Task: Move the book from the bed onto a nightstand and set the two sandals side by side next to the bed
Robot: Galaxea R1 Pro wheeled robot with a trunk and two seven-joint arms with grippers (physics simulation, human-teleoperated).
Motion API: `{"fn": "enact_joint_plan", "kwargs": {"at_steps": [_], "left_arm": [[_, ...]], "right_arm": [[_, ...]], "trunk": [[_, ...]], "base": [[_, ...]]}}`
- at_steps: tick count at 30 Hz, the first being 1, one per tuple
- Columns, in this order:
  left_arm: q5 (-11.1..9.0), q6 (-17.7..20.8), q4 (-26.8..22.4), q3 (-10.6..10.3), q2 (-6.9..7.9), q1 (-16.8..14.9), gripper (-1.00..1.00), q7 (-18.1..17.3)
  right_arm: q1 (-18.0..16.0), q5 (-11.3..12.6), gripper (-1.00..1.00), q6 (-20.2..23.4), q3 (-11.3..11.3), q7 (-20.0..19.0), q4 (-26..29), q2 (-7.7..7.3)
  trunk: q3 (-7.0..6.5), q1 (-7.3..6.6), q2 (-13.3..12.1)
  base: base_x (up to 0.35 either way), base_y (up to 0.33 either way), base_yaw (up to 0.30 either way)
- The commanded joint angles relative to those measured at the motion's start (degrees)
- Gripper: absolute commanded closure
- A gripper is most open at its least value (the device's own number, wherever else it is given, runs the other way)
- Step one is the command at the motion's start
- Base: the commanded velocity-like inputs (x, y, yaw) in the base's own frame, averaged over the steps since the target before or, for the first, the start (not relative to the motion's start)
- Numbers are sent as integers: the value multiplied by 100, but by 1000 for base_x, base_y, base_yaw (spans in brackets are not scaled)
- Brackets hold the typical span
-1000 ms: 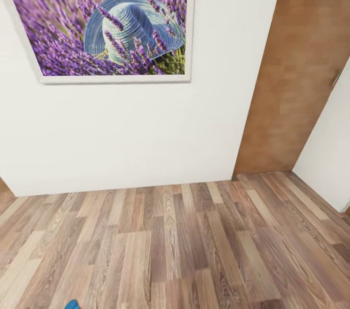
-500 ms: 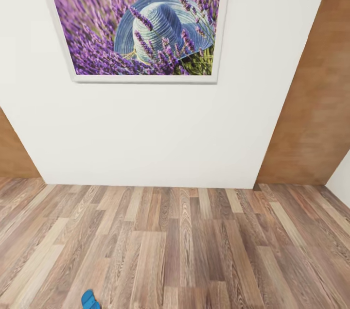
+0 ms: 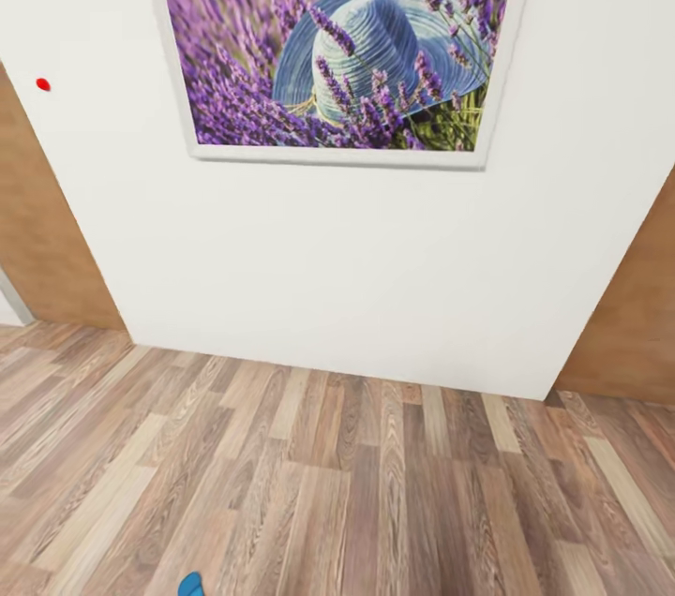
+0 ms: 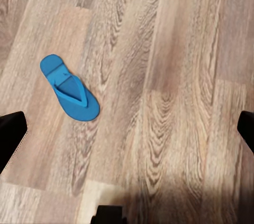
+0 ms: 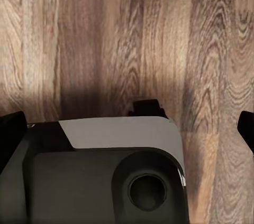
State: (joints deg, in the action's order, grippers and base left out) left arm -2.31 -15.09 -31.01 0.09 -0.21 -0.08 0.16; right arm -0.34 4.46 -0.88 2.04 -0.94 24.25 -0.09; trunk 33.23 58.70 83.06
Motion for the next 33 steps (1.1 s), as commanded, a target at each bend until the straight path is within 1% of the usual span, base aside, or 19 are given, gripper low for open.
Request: {"fn": "enact_joint_plan", "kwargs": {"at_steps": [1, 4, 10, 19, 27, 33], "left_arm": [[-24, -11, -2, 0, -3, -1, -100, 2], [-24, -11, -2, 0, 0, -1, -100, 2], [-24, -11, -2, -3, -2, -1, -100, 2], [-24, -11, -2, -8, -5, -1, -100, 2], [-24, -11, -2, -9, -5, -1, -100, 2], [-24, -11, -2, -9, -5, -1, -100, 2]], "right_arm": [[1, 47, -100, -9, 6, -10, 1, 0], [1, 48, -100, -9, 6, -10, 1, 0], [-1, 48, -100, -9, 6, -11, 1, 0], [1, 47, -100, -9, 6, -11, 1, 0], [0, 47, -100, -9, 6, -11, 1, 0], [0, 47, -100, -9, 6, -10, 1, 0]], "trunk": [[4, 3, 2], [4, 3, 2], [4, 3, 2], [4, 3, 2], [4, 3, 2], [4, 3, 2]], "base": [[314, 0, 281], [314, 0, 199], [191, 0, 45], [20, -3, 4], [1, -92, 2], [0, -17, 211]]}}
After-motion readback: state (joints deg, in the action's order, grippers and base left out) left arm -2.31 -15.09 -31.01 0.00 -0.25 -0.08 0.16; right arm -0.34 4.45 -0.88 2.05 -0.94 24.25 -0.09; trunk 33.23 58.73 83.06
